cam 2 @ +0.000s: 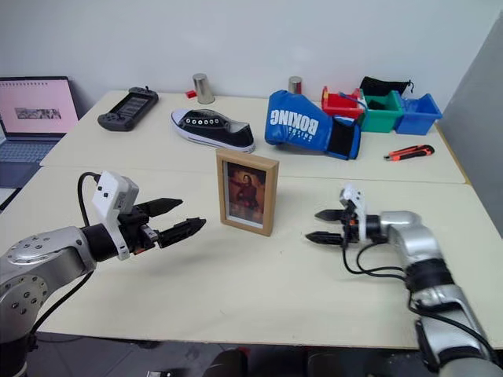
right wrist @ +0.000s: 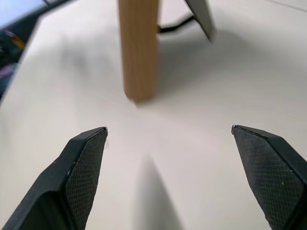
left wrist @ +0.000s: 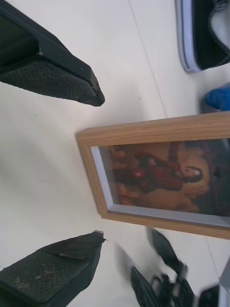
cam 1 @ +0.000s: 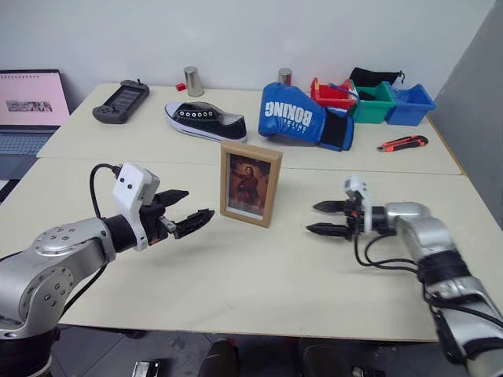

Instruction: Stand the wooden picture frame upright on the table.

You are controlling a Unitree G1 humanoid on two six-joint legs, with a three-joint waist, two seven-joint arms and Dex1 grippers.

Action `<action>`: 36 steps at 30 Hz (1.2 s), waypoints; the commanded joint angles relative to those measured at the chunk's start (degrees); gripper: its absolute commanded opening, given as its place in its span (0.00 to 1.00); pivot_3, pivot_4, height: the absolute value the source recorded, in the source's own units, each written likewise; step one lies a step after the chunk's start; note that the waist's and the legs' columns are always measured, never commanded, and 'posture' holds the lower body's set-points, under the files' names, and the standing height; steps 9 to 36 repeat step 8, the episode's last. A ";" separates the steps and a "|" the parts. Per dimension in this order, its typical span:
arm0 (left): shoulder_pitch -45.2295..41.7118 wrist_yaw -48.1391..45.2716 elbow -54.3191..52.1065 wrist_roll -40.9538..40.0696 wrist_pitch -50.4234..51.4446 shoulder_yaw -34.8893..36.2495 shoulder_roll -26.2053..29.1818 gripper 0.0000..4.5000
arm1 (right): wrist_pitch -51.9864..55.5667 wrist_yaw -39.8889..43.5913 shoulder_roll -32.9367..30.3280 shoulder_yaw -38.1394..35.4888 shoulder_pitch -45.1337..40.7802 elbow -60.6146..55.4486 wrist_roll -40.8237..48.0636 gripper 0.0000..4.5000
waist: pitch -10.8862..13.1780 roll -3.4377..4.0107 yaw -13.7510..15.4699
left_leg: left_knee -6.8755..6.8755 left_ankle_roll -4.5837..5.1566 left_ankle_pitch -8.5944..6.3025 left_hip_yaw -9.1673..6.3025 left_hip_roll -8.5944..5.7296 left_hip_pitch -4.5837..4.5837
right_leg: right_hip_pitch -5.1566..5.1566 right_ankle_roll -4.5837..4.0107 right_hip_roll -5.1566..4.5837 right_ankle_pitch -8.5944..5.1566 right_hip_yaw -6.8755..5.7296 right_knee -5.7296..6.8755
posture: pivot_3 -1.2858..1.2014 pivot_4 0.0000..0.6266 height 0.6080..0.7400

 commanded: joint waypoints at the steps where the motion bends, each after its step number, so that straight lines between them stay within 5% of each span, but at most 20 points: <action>1: -2.36 -3.96 4.26 1.39 -1.01 1.92 3.39 1.00 | 15.53 -4.49 -7.61 -3.39 1.91 -25.85 3.79 0.98 | 0.08 0.14 -0.43 | -0.05 0.00 0.00 0.00 0.02 0.04 | -0.01 0.00 0.02 0.00 0.02 0.00 | 0.52 0.24 1.00; 8: -6.92 -9.98 9.58 0.87 -0.46 1.44 5.89 1.00 | 42.57 -23.20 -1.58 -9.91 -0.20 -48.16 14.78 0.98 | 0.10 0.16 -0.99 | -0.24 0.01 0.01 -0.11 0.05 0.08 | -0.02 0.01 0.13 -0.01 -0.01 -0.02 | 0.52 0.24 1.00; 36: -6.92 -9.98 9.58 0.87 -0.46 1.44 5.89 1.00 | 42.57 -23.20 -1.58 -9.91 -0.20 -48.16 14.78 0.98 | 0.10 0.16 -0.99 | -0.24 0.01 0.01 -0.11 0.05 0.08 | -0.02 0.01 0.13 -0.01 -0.01 -0.02 | 0.52 0.24 1.00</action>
